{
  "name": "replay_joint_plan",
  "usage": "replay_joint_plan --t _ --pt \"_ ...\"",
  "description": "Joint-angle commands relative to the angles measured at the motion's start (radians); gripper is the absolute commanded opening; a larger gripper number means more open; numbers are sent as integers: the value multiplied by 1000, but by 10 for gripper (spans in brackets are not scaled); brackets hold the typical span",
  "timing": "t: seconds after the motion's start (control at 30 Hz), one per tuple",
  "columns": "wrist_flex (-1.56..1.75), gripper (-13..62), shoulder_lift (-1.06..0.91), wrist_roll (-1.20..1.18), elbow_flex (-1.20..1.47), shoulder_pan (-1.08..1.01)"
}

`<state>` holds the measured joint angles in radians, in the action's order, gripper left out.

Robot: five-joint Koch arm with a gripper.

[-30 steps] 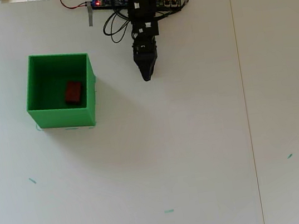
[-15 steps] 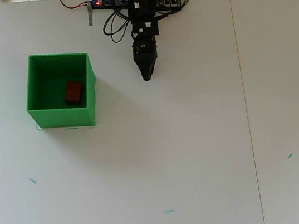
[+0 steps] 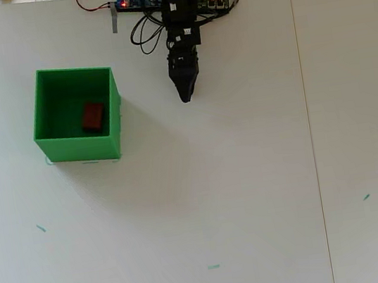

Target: Grasp a red block and put it in the green bin.

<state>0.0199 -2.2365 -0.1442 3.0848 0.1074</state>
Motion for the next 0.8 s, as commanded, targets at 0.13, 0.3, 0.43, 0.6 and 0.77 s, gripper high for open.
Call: replay_joint_plan --t 0.13,0.3,0.43,0.6,0.77 --pt "-51 336 -61 2 58 5" --pt "-51 336 -61 2 60 5" --pt "-51 336 -61 2 60 2" --pt "-49 336 -61 3 60 6" --pt "-49 336 -61 18 60 11"
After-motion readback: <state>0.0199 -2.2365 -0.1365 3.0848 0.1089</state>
